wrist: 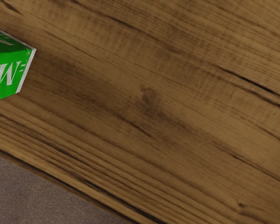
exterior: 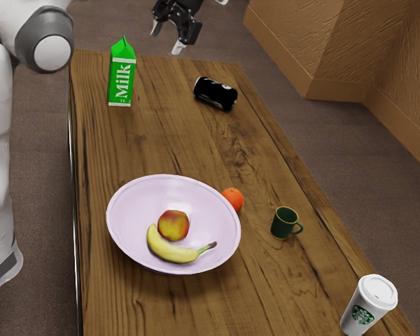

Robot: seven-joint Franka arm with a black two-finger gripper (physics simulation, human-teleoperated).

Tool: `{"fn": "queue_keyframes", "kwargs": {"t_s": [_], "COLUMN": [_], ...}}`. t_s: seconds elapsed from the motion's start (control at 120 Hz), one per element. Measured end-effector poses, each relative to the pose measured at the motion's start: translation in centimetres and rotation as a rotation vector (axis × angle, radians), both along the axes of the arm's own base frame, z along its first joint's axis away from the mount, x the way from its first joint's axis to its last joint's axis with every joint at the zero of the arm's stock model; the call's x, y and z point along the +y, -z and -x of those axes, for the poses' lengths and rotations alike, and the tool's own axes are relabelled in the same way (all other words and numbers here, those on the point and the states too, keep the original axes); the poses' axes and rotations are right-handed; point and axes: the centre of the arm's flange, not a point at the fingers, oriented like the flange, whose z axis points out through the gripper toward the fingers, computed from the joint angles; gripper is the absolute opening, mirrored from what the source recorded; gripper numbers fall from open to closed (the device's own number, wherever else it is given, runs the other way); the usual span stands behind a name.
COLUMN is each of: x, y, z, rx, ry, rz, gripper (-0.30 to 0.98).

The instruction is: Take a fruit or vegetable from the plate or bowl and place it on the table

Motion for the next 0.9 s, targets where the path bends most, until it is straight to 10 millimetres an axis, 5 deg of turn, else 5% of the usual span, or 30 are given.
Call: {"fn": "queue_keyframes", "kwargs": {"t_s": [0.25, 0.292, 0.35, 0.467, 0.517, 0.733, 0.842, 0.9], "x": [0.4, -0.8, -6.2, -18.7, -21.8, -26.7, -27.4, -27.4], "y": [-1.7, -6.8, -12.5, -8.1, -7.1, 2.6, 8.7, 10.3], "z": [-2.6, -1.5, -0.6, -7.5, -8.6, -11.5, -9.0, -8.0], "rx": [-0.217, -0.317, -0.436, -0.374, -0.369, -0.198, -0.095, -0.08], "ry": [0.036, 0.057, 0.157, 0.41, 0.471, 0.571, 0.595, 0.6], "rz": [-0.061, -0.126, -0.186, -0.15, -0.142, -0.041, 0.028, 0.042], "gripper": [0.67, 0.67, 0.67, 0.67, 0.66, 0.66, 0.66, 0.66]}}
